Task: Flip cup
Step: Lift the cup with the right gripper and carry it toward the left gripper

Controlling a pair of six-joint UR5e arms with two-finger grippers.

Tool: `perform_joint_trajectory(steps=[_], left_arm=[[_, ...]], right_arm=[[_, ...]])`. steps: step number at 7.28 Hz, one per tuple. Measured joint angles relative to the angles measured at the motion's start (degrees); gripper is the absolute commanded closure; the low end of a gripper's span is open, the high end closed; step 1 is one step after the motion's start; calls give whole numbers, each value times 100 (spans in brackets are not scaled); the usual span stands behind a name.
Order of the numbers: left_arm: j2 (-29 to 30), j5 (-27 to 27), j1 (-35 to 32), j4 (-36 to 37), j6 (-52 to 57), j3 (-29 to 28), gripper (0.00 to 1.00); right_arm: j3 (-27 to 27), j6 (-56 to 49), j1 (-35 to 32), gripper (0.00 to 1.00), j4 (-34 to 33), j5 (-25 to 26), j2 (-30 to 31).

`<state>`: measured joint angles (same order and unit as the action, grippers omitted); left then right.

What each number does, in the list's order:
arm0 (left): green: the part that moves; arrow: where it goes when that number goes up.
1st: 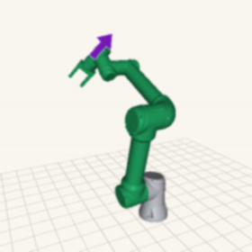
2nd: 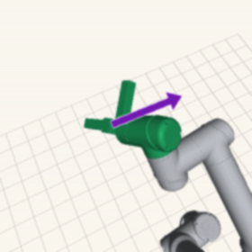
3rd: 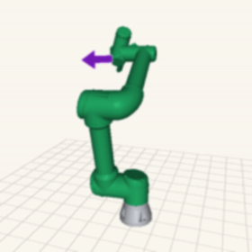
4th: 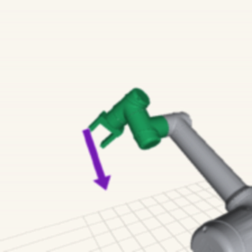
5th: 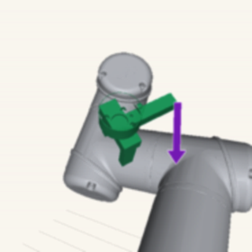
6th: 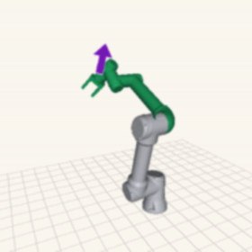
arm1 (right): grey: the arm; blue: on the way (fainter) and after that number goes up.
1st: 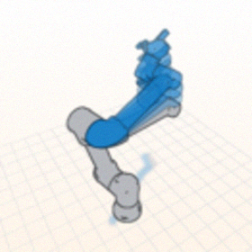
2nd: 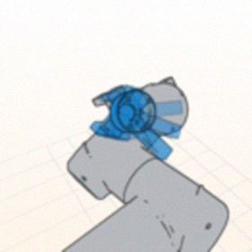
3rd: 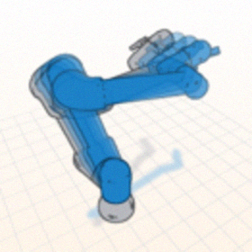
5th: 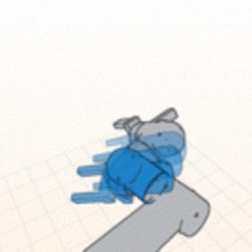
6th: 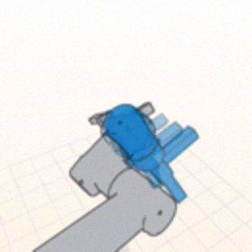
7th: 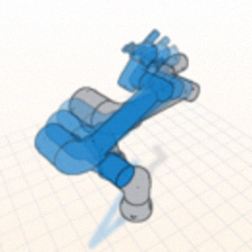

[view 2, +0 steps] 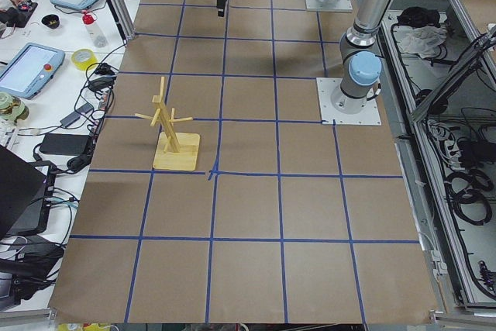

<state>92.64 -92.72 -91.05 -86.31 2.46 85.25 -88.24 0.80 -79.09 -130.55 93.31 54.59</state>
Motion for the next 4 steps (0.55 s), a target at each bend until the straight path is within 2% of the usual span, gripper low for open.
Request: perform_joint_trajectory(steps=[1,2,3,4], left_arm=[[0,0,0,0,0,0,0],[0,0,0,0,0,0,0],[0,0,0,0,0,0,0],[-2,0,0,0,0,0,0]], right_arm=[[0,11,4,0,-32,2,-107],[2,17,6,21,-50,0,-172],[-8,-1,7,68,-71,-14,-187],[-32,-67,7,82,-85,-17,-171]])
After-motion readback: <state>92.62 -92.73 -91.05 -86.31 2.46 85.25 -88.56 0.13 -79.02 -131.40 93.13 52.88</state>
